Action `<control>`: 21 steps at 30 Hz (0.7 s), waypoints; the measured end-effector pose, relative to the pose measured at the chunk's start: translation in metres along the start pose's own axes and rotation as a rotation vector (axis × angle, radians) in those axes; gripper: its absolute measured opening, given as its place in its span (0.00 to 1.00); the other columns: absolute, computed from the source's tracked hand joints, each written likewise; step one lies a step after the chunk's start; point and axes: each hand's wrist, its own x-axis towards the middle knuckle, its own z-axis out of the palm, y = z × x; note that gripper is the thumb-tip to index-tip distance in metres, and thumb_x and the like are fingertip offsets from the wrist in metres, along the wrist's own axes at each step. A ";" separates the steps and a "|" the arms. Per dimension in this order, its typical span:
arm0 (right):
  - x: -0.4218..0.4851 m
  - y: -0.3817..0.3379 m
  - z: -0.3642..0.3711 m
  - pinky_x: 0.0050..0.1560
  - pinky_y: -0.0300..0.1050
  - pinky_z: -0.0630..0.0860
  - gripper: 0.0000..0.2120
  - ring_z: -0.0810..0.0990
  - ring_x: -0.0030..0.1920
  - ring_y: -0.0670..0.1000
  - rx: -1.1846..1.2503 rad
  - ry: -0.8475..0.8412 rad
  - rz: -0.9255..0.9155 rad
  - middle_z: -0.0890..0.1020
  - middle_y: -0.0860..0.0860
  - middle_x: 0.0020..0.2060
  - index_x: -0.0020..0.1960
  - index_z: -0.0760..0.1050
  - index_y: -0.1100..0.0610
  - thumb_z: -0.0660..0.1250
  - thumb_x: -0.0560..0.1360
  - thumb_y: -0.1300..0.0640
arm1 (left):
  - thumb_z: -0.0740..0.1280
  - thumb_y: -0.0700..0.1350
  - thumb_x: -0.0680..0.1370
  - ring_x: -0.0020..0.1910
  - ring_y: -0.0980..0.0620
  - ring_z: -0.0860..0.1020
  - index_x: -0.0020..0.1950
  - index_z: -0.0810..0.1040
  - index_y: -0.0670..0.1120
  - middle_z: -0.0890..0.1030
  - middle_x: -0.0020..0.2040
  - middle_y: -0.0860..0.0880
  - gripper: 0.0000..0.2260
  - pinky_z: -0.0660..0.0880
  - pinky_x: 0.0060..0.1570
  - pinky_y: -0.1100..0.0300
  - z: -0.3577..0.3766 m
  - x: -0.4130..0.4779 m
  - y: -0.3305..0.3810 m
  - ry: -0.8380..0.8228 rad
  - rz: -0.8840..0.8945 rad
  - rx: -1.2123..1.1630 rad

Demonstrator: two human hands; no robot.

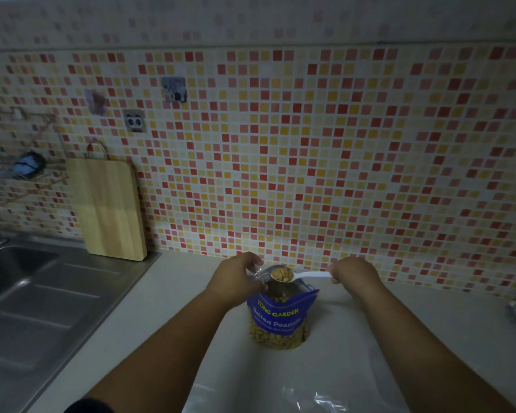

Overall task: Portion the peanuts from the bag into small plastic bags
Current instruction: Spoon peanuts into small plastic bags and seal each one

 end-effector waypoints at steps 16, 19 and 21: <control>-0.028 -0.009 -0.016 0.47 0.45 0.70 0.16 0.71 0.40 0.51 0.139 0.091 -0.087 0.73 0.54 0.45 0.64 0.72 0.60 0.57 0.78 0.59 | 0.77 0.48 0.65 0.51 0.51 0.78 0.60 0.75 0.51 0.80 0.55 0.51 0.25 0.77 0.47 0.59 0.019 0.006 0.018 -0.059 0.038 0.140; -0.043 -0.013 -0.016 0.49 0.47 0.75 0.12 0.76 0.44 0.53 0.355 0.323 -0.268 0.80 0.56 0.49 0.57 0.77 0.61 0.58 0.77 0.61 | 0.77 0.49 0.66 0.48 0.53 0.78 0.59 0.75 0.51 0.80 0.52 0.51 0.24 0.76 0.44 0.60 0.021 0.007 0.019 -0.057 0.034 0.104; -0.062 -0.020 -0.020 0.46 0.46 0.75 0.11 0.79 0.49 0.55 0.346 0.453 -0.392 0.81 0.56 0.50 0.53 0.79 0.58 0.59 0.77 0.61 | 0.76 0.50 0.66 0.44 0.56 0.77 0.58 0.75 0.52 0.79 0.49 0.53 0.22 0.74 0.39 0.66 0.022 0.008 0.019 -0.027 0.028 0.050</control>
